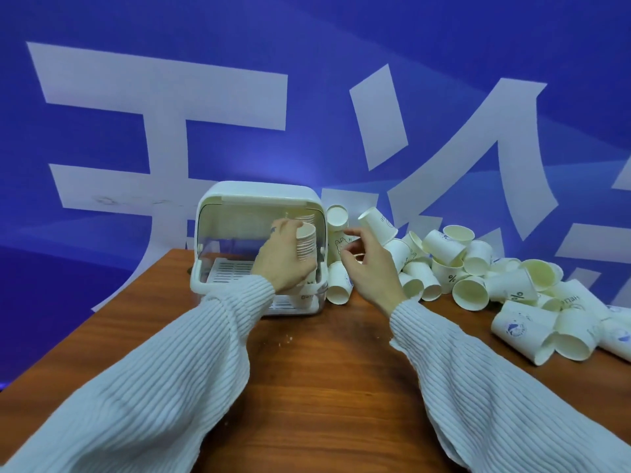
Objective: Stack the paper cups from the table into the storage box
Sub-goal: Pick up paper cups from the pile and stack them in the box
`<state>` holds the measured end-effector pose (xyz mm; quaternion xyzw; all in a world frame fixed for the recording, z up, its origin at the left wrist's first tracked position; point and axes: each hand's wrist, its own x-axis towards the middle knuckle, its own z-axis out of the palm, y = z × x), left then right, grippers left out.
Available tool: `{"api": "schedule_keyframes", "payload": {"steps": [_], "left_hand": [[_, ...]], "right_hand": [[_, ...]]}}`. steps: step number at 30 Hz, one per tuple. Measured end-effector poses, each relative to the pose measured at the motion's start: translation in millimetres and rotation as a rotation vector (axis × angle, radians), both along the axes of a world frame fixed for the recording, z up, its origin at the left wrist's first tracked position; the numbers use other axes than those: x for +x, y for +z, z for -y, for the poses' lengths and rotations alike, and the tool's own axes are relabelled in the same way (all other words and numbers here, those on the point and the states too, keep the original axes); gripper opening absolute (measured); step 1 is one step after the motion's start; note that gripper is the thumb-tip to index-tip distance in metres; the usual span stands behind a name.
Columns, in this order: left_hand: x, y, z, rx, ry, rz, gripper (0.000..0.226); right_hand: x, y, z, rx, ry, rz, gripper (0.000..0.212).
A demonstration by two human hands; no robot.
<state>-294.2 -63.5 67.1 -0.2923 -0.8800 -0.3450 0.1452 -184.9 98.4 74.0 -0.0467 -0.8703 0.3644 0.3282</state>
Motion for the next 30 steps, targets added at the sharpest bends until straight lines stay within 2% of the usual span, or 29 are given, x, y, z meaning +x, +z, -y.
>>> {"api": "schedule_keyframes", "payload": {"steps": [4,7,13,21,23,26,28,30], "left_hand": [[-15.2,1.5,9.3,0.171,0.286,0.059,0.078],[-38.3,6.8,14.9,0.165,0.367,0.04,0.07],[-68.7,7.9,8.0,0.116,0.376,0.095,0.061],[-73.9,4.5,8.0,0.21,0.289,0.153,0.066],[-66.6,3.0,9.9,0.235,0.311,0.104,0.07],[-38.5,-2.3,4.8,0.208,0.349,-0.1,0.067],[-12.1,-5.3,-4.9,0.18,0.277,-0.218,0.059],[13.4,-7.7,-18.8,0.135,0.149,-0.253,0.051]], "right_hand": [[-1.1,-3.9,-2.4,-0.006,0.014,0.003,0.031],[-2.6,-5.9,-6.0,-0.002,0.017,-0.001,0.032],[-6.8,-18.8,-22.1,0.001,0.007,0.017,0.035],[-2.8,-30.1,-35.4,-0.031,0.031,0.074,0.036],[2.2,-30.1,-36.0,-0.042,0.028,0.088,0.036],[12.8,-30.2,-36.6,-0.049,0.009,0.12,0.035],[21.7,-30.4,-39.0,-0.061,-0.016,0.14,0.036],[32.0,-29.2,-42.2,-0.077,-0.046,0.161,0.033]]}}
